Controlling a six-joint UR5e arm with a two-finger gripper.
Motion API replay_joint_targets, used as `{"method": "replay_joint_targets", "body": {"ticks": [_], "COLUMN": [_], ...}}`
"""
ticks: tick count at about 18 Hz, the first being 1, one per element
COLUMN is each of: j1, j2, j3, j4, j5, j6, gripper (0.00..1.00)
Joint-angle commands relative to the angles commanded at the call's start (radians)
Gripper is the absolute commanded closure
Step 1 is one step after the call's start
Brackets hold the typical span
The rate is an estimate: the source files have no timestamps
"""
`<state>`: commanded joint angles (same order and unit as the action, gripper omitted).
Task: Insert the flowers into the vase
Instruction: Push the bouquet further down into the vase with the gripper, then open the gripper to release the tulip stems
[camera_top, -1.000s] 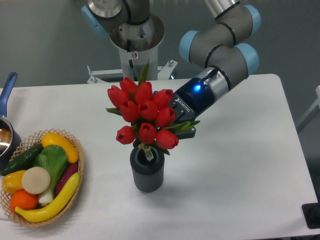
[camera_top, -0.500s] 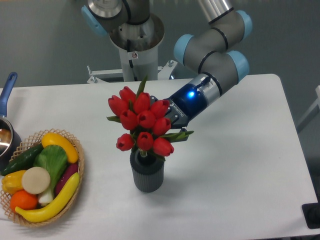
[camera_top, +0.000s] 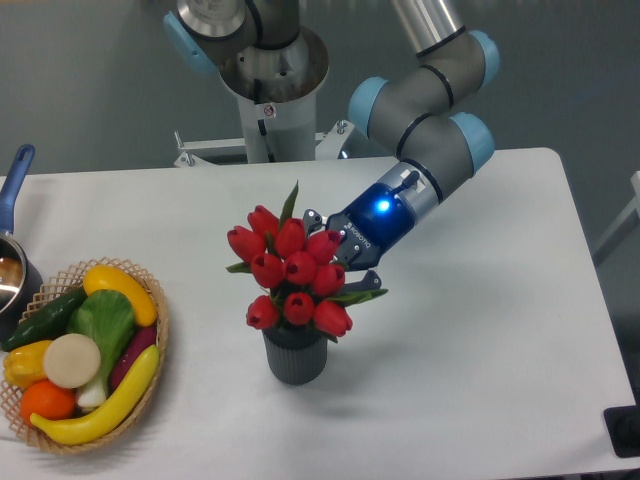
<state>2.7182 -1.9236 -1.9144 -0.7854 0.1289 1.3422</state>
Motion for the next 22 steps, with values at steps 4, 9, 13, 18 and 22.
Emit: {"method": "replay_joint_targets", "body": {"ticks": [4, 9, 13, 18, 22], "j1": [0.000, 0.002, 0.009, 0.034, 0.038], "j2": [-0.014, -0.028, -0.035, -0.034, -0.031], "j3": [-0.017, -0.020, -0.026, -0.061, -0.061], "j4": [0.003, 0.005, 0.005, 0.003, 0.003], "j5": [0.014, 0.028, 0.028, 0.028, 0.028], "j6": [0.002, 0.002, 0.005, 0.078, 0.078], "gripper": [0.74, 0.72, 0.69, 0.58, 0.31]}}
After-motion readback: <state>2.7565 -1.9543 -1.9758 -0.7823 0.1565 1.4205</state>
